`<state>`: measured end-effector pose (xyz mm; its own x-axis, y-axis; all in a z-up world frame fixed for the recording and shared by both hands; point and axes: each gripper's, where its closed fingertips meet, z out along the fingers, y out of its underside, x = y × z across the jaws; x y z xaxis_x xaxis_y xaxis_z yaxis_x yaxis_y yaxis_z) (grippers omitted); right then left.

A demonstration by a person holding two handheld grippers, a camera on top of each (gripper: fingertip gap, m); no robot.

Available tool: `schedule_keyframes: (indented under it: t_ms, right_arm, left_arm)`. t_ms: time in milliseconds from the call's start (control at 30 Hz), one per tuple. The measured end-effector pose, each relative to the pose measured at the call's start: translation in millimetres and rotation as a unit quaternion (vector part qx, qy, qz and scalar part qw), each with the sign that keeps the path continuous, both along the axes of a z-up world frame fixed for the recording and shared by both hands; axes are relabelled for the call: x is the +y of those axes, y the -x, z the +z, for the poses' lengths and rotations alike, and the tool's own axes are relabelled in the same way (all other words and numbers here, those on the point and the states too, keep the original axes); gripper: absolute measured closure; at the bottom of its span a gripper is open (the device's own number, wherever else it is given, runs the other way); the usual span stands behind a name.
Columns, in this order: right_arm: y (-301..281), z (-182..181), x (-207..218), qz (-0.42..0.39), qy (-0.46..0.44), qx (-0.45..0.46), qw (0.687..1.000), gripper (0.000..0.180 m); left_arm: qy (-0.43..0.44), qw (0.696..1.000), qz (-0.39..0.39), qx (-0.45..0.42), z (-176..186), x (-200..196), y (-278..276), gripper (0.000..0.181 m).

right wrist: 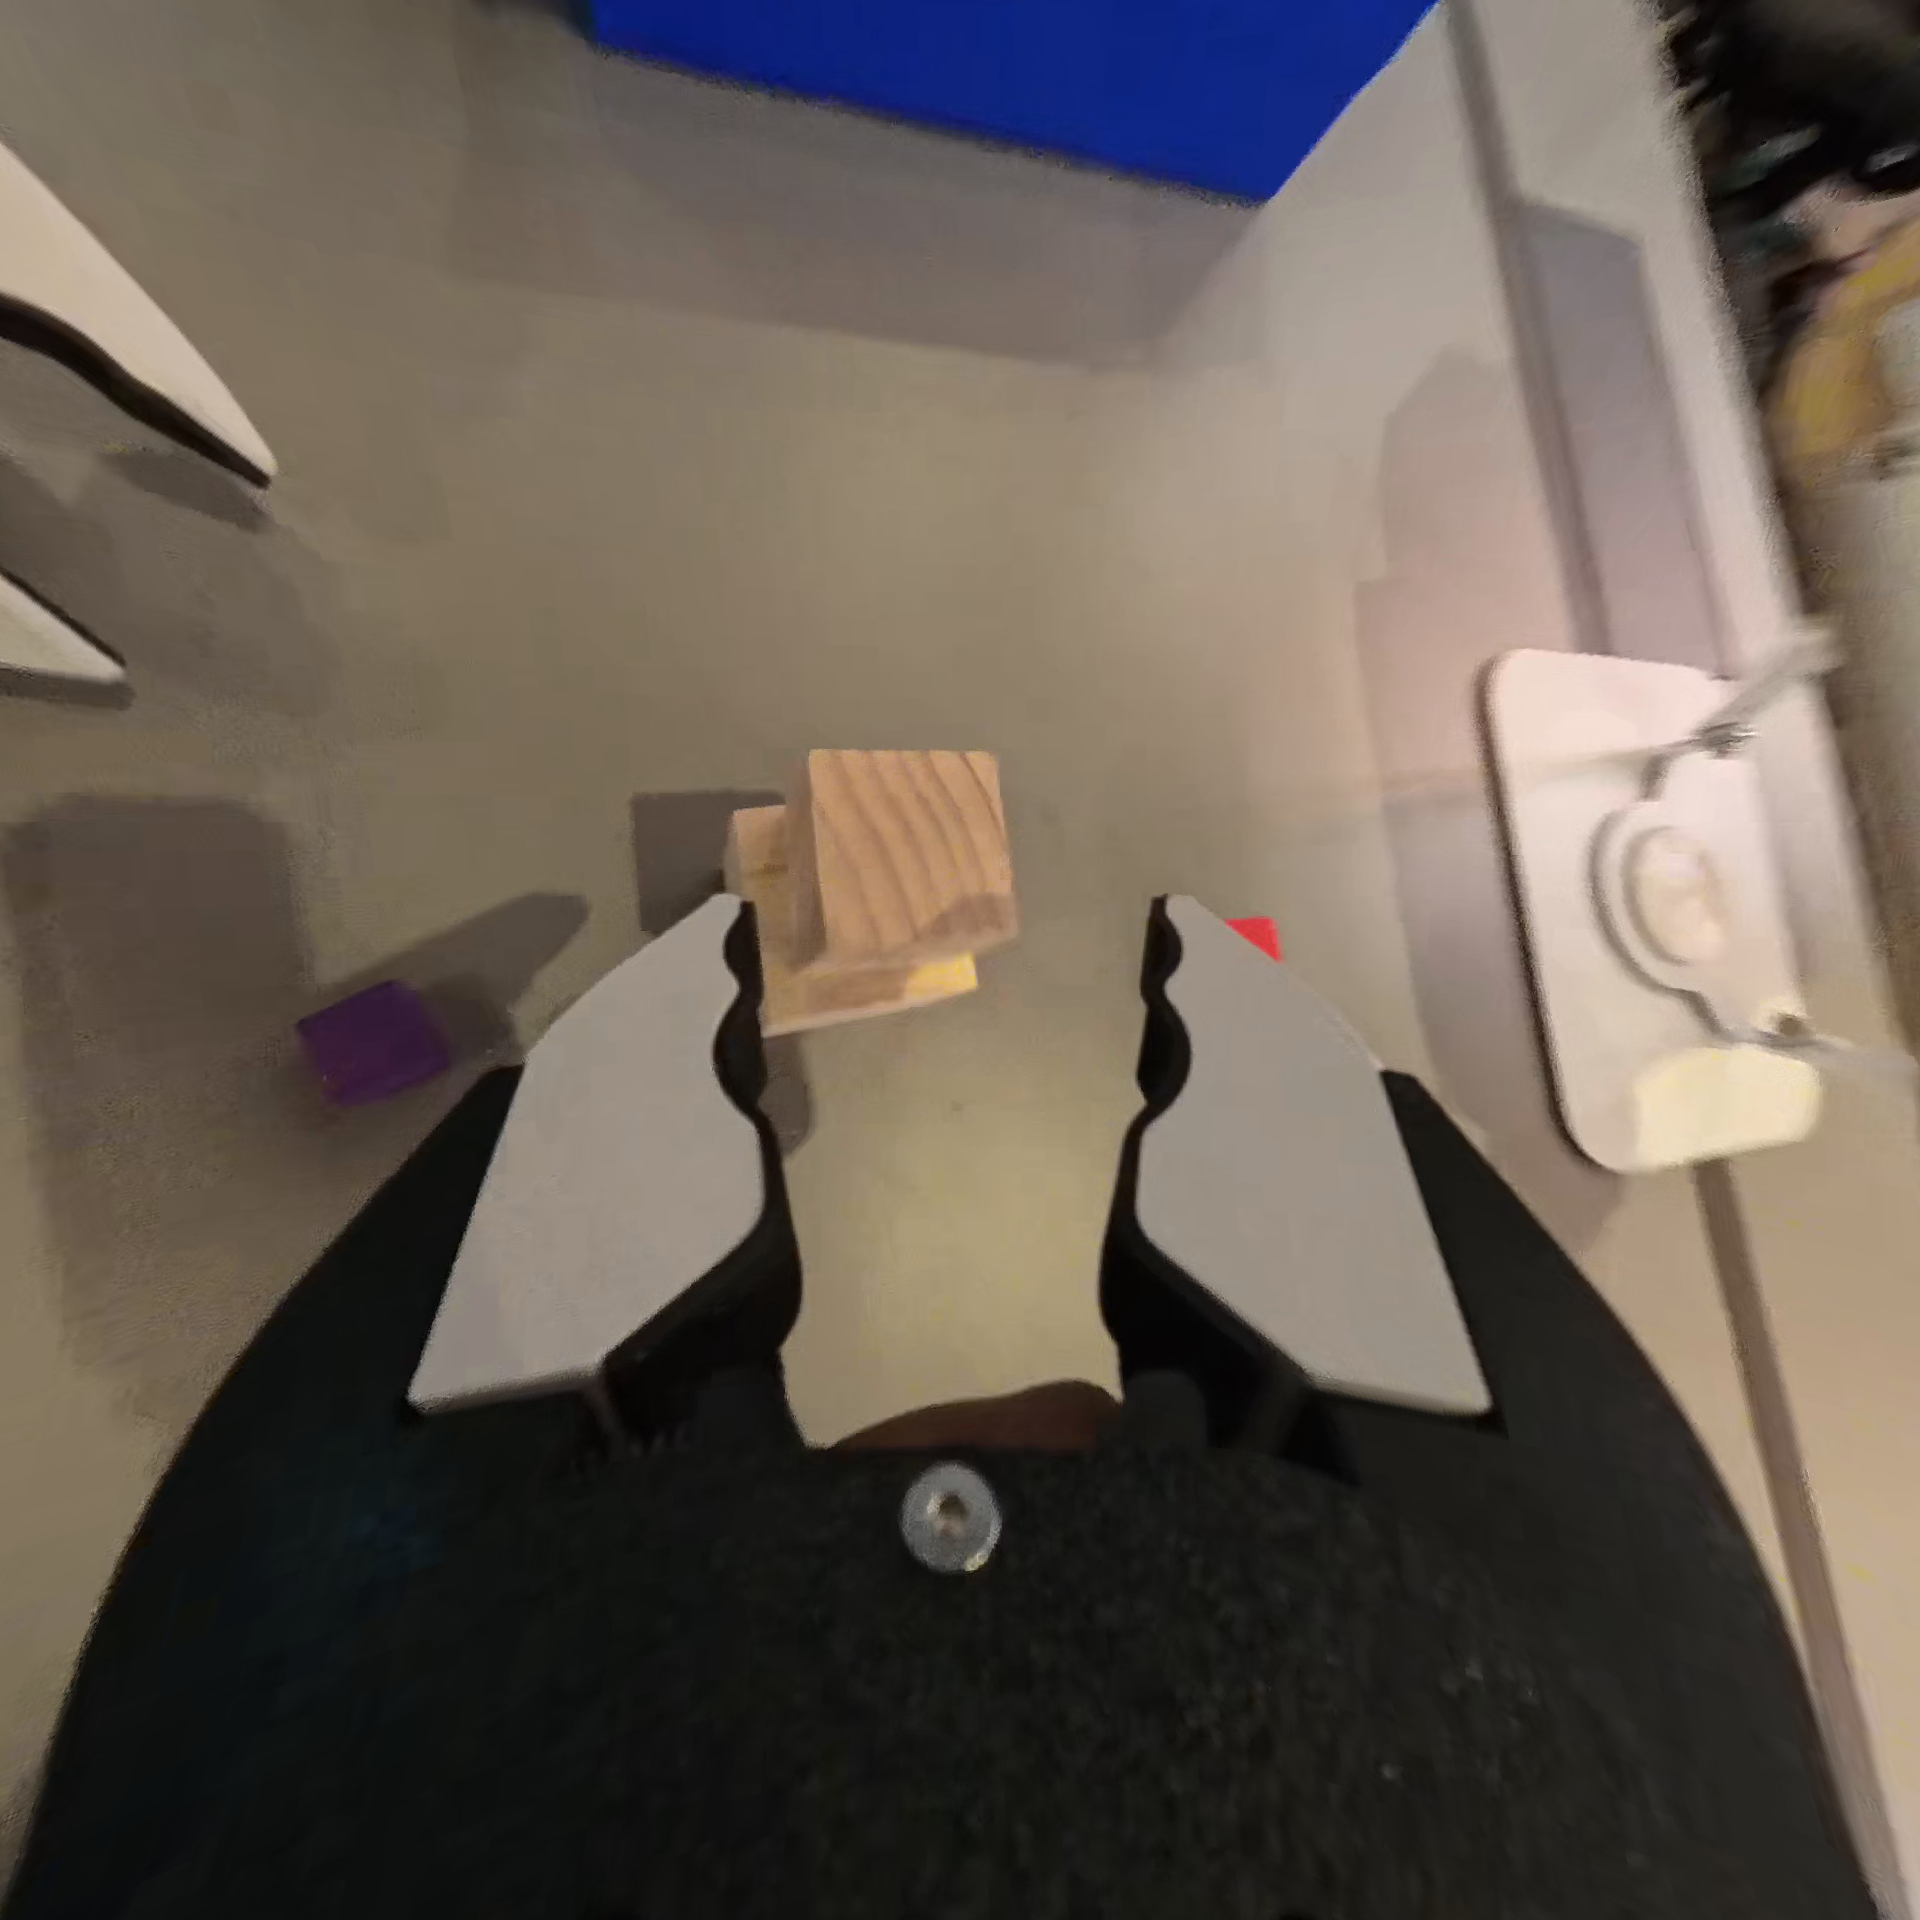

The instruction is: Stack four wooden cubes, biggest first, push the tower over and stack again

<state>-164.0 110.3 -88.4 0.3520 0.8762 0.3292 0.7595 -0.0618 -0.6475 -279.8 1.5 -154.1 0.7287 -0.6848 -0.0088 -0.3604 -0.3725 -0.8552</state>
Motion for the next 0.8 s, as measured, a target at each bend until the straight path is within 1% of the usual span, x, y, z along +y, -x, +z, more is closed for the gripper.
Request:
schedule_keyframes:
  t_ms: [67, 133, 200, 233, 300, 333, 400, 433, 500, 567, 633, 700, 800]
  right_arm:
    - [-16, 20, -20, -0.033, -0.042, 0.042, 0.998, 0.112]
    - [-32, 28, -49, -0.083, -0.070, 0.116, 0.987, 0.115]
    - [-46, 23, -79, -0.136, -0.078, 0.206, 0.966, 0.121]
    - [-51, 18, -93, -0.157, -0.073, 0.252, 0.952, 0.123]
    - [-59, 5, -119, -0.175, -0.053, 0.306, 0.934, 0.127]
    - [-63, 1, -128, -0.180, -0.053, 0.321, 0.928, 0.128]
    - [-74, -1, -137, -0.191, -0.079, 0.324, 0.923, 0.129]
    - [-81, -2, -138, -0.201, -0.095, 0.318, 0.922, 0.130]
    - [-88, -7, -141, -0.209, -0.099, 0.317, 0.920, 0.132]
    - [-93, -4, -145, -0.211, -0.109, 0.337, 0.911, 0.133]
    - [-99, 4, -150, -0.206, -0.122, 0.368, 0.898, 0.139]
    - [-104, 11, -154, -0.202, -0.121, 0.406, 0.883, 0.142]
    - [-107, 13, -155, -0.193, -0.107, 0.429, 0.876, 0.137]
  left_arm:
    - [-0.003, 1.000, -0.004, 0.004, 2, 3, 2, 0.132]
    - [-0.010, 1.000, -0.009, 0.008, 8, 12, 6, 0.131]
    - [0.001, 1.000, -0.008, 0.010, 15, 26, 12, 0.130]
    - [0.015, 1.000, -0.014, 0.001, 21, 34, 11, 0.127]
    - [0.029, 0.998, -0.056, -0.026, 42, 50, 2, 0.127]
    - [0.024, 0.996, -0.079, -0.028, 55, 61, -4, 0.127]
    - [-0.008, 0.991, -0.134, -0.002, 81, 85, -22, 0.126]
    - [-0.025, 0.986, -0.160, 0.024, 91, 99, -33, 0.126]
    - [-0.040, 0.971, -0.216, 0.089, 99, 129, -59, 0.126]
    - [-0.034, 0.951, -0.266, 0.151, 95, 160, -86, 0.129]
    - [-0.011, 0.926, -0.314, 0.209, 80, 184, -108, 0.132]
    - [0.019, 0.899, -0.352, 0.261, 59, 201, -123, 0.133]
    - [0.052, 0.863, -0.392, 0.316, 27, 214, -136, 0.133]
